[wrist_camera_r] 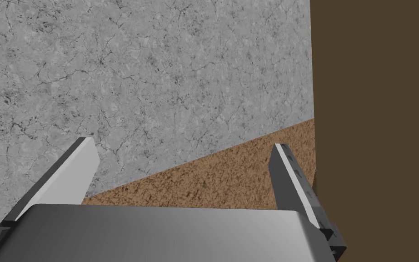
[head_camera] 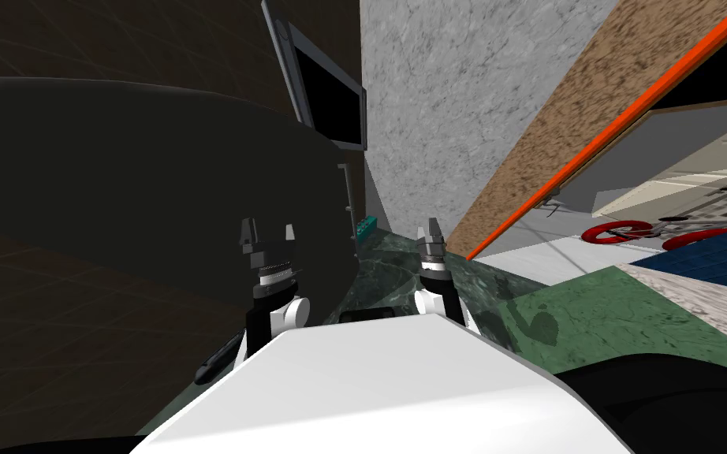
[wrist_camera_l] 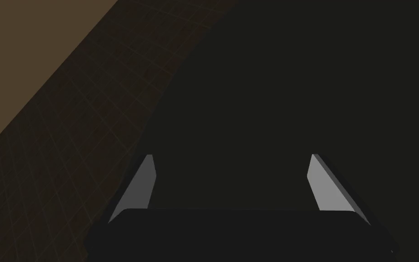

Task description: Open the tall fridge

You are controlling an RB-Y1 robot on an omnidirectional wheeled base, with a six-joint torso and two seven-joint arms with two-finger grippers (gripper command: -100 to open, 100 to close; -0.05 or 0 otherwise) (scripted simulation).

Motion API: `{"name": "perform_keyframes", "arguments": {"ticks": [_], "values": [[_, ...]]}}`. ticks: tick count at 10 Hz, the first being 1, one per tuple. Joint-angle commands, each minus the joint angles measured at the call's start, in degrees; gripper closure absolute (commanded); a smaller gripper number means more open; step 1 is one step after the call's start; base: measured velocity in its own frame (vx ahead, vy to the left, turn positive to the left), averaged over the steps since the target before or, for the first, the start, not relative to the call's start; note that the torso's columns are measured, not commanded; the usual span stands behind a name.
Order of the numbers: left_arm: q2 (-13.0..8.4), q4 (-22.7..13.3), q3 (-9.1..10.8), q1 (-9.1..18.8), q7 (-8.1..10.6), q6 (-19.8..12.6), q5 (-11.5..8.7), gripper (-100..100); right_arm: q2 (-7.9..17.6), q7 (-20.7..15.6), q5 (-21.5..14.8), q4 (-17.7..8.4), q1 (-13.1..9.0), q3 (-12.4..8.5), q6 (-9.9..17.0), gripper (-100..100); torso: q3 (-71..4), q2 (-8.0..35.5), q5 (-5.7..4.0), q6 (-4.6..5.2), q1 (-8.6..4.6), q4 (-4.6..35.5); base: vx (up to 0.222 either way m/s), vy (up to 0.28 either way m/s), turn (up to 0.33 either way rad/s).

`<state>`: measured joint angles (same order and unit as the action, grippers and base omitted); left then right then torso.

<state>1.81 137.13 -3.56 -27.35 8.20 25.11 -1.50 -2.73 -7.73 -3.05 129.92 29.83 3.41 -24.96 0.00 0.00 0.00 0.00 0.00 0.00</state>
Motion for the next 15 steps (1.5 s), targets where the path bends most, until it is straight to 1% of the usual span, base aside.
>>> {"name": "perform_keyframes", "arguments": {"ticks": [1,3,9,10,11,12,15], "values": [[0.0,0.0,0.0,0.0,0.0,0.0,0.0,0,0.0,0.0,0.0,0.0,0.0,0.0,0.0,0,-4.67,2.32,0.0,0.0,0.0,2.35,0.0,0.0,0.0],[0.0,0.01,0.0,0.0,0.0,0.0,0.0,0,0.0,0.0,0.0,0.01,0.0,0.0,0.0,0,-20.14,10.03,0.0,0.0,0.0,10.06,0.0,0.0,0.0],[0.0,0.02,0.0,0.0,0.0,0.01,0.0,0,0.0,0.0,0.0,0.02,0.0,0.0,-0.01,0,-70.73,35.39,0.0,0.0,0.0,35.37,0.0,0.0,0.0],[-2.36,0.09,0.13,-0.18,0.21,-0.37,-0.42,-100,0.0,0.0,0.0,0.02,0.0,0.0,-0.01,0,-79.19,39.62,0.0,0.0,0.0,39.6,0.026,-0.018,0.027],[-3.95,0.16,0.26,-0.35,0.42,-0.73,-0.83,-100,0.0,0.0,0.0,0.0,0.01,0.0,0.0,0,-83.17,41.49,-0.01,0.0,-0.04,41.48,0.047,-0.037,0.041],[-5.45,0.25,0.43,-0.56,0.67,-1.2,-1.34,-100,0.0,0.0,0.0,-0.01,0.01,0.0,0.0,0,-84.32,41.97,-0.02,0.0,-0.08,42.02,0.071,-0.04,0.048],[-8.74,0.61,1.08,-1.4,1.69,-3.04,-3.38,-100,-0.01,0.0,0.0,-0.01,0.02,0.01,0.0,0,-84.61,42.22,-0.03,0.0,-0.1,42.26,0.095,-0.076,0.065]]}}
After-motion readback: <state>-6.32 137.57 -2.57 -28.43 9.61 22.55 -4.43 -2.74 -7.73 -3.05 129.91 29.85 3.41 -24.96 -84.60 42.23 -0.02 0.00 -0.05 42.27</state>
